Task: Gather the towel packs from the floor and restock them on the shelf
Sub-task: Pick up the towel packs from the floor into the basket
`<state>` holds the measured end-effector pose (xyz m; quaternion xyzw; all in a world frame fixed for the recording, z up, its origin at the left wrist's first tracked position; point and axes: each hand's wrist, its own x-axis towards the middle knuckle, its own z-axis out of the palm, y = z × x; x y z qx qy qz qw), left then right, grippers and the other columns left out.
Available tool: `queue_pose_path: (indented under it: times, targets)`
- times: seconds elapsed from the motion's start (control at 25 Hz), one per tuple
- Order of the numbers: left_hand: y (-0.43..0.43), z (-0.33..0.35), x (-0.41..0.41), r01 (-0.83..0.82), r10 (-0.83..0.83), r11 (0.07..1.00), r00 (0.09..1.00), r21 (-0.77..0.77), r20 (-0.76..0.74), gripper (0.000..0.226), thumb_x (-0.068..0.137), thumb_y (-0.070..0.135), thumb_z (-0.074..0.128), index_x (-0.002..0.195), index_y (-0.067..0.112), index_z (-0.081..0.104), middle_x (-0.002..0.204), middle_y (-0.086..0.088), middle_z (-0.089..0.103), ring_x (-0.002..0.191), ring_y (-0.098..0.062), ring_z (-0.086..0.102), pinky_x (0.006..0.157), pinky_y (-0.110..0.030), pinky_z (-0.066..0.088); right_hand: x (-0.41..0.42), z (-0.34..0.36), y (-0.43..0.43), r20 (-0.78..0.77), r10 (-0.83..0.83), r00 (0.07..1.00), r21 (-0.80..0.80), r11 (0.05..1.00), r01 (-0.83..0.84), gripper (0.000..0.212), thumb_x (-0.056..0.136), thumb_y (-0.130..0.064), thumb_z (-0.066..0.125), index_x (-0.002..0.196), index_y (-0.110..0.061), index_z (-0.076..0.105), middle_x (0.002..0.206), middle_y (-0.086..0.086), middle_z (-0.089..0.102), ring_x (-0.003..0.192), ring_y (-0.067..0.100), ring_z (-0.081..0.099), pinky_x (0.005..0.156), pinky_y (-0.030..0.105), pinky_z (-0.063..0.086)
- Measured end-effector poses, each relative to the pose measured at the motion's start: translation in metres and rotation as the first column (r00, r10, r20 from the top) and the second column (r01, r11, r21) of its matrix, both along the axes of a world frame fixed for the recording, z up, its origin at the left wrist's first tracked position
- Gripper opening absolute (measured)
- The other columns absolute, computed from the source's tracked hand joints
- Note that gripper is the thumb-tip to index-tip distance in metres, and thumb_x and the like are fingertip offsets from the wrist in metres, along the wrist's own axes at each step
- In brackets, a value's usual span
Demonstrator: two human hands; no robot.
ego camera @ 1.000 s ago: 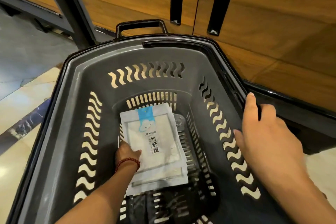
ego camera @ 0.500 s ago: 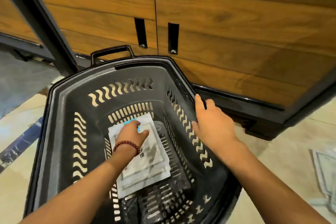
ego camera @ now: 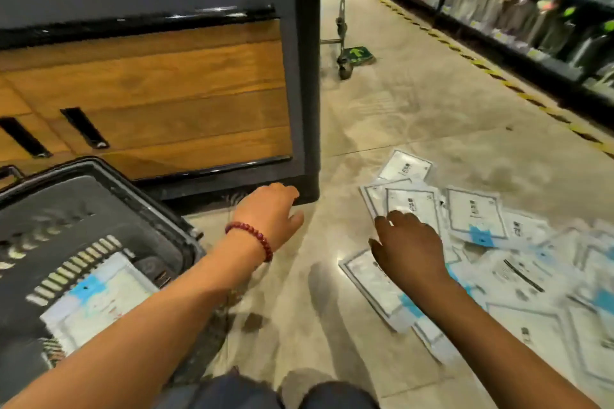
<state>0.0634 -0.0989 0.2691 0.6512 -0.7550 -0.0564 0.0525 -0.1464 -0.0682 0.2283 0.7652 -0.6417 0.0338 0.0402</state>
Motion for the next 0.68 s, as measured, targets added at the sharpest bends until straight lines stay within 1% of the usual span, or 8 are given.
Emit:
queue_pose_path:
  times: [0.08, 0.16, 0.28, 0.32, 0.4, 0.52, 0.56, 0.68]
  targets:
    - [-0.008, -0.012, -0.058, 0.121, -0.121, 0.992, 0.993, 0.031, 0.009, 0.044, 0.091, 0.044, 0.046, 0.129, 0.022, 0.050, 0.127, -0.002, 0.056, 0.116, -0.022, 0.052, 0.095, -0.036, 0.046, -0.051, -0.018, 0.016, -0.003, -0.109, 0.994, 0.034, 0.993, 0.109, 0.036, 0.042, -0.023, 0.089, 0.062, -0.009, 0.063, 0.056, 0.009, 0.057, 0.047, 0.031, 0.056, 0.038, 0.025, 0.036]
    - [-0.023, -0.038, -0.102, 0.239, -0.242, 0.967, 0.970, 0.083, 0.027, 0.045, 0.091, 0.046, 0.045, 0.130, 0.023, 0.048, 0.128, -0.002, 0.055, 0.116, -0.022, 0.053, 0.094, -0.035, 0.046, -0.088, -0.047, 0.025, 0.011, -0.202, 0.979, 0.087, 0.976, 0.200, 0.032, 0.047, -0.023, 0.088, 0.064, -0.010, 0.064, 0.058, 0.009, 0.057, 0.049, 0.031, 0.056, 0.039, 0.026, 0.035]
    - [-0.045, -0.099, -0.138, 0.328, -0.344, 0.920, 0.938, 0.214, 0.045, 0.045, 0.092, 0.048, 0.043, 0.130, 0.023, 0.047, 0.128, -0.003, 0.054, 0.115, -0.023, 0.051, 0.094, -0.033, 0.043, -0.117, -0.093, 0.023, -0.006, -0.322, 0.947, 0.277, 0.909, 0.311, 0.023, 0.070, -0.029, 0.076, 0.079, -0.011, 0.065, 0.075, 0.009, 0.061, 0.068, 0.032, 0.061, 0.049, 0.030, 0.035]
    - [-0.054, -0.123, -0.147, 0.336, -0.356, 0.906, 0.934, 0.257, 0.036, 0.046, 0.092, 0.048, 0.043, 0.130, 0.023, 0.046, 0.128, -0.003, 0.053, 0.115, -0.023, 0.051, 0.094, -0.032, 0.042, -0.125, -0.108, 0.016, -0.012, -0.360, 0.933, 0.315, 0.884, 0.345, 0.023, 0.076, -0.032, 0.071, 0.084, -0.012, 0.064, 0.082, 0.009, 0.062, 0.076, 0.032, 0.062, 0.053, 0.032, 0.038]
    - [-0.071, -0.171, -0.156, 0.338, -0.366, 0.867, 0.930, 0.366, 0.010, 0.046, 0.092, 0.048, 0.043, 0.131, 0.022, 0.045, 0.129, -0.004, 0.053, 0.116, -0.023, 0.050, 0.094, -0.030, 0.041, -0.136, -0.134, -0.002, -0.016, -0.407, 0.913, 0.328, 0.861, 0.389, 0.026, 0.080, -0.035, 0.067, 0.092, -0.013, 0.062, 0.091, 0.008, 0.061, 0.086, 0.030, 0.061, 0.060, 0.034, 0.045]
    - [-0.095, -0.232, -0.168, 0.303, -0.323, 0.834, 0.946, 0.462, -0.037, 0.049, 0.091, 0.047, 0.047, 0.132, 0.020, 0.044, 0.131, -0.004, 0.052, 0.118, -0.021, 0.049, 0.096, -0.029, 0.040, -0.163, -0.178, -0.032, -0.021, -0.437, 0.899, 0.408, 0.818, 0.406, 0.030, 0.094, -0.032, 0.045, 0.118, -0.015, 0.051, 0.118, 0.006, 0.053, 0.112, 0.026, 0.051, 0.078, 0.031, 0.041]
    - [-0.103, -0.253, -0.174, 0.285, -0.301, 0.834, 0.953, 0.473, -0.044, 0.051, 0.090, 0.047, 0.049, 0.132, 0.019, 0.044, 0.132, -0.005, 0.051, 0.119, -0.022, 0.049, 0.096, -0.029, 0.040, -0.173, -0.196, -0.040, -0.029, -0.445, 0.895, 0.446, 0.796, 0.410, 0.030, 0.095, -0.031, 0.042, 0.120, -0.015, 0.049, 0.121, 0.006, 0.052, 0.114, 0.025, 0.049, 0.080, 0.030, 0.040]
    - [-0.118, -0.312, -0.193, 0.184, -0.200, 0.842, 0.980, 0.507, -0.024, 0.055, 0.087, 0.049, 0.053, 0.131, 0.016, 0.045, 0.131, -0.008, 0.051, 0.120, -0.024, 0.048, 0.094, -0.029, 0.040, -0.199, -0.251, -0.054, -0.029, -0.490, 0.871, 0.455, 0.770, 0.448, 0.030, 0.094, -0.029, 0.041, 0.118, -0.013, 0.049, 0.119, 0.006, 0.052, 0.113, 0.026, 0.049, 0.075, 0.030, 0.036]
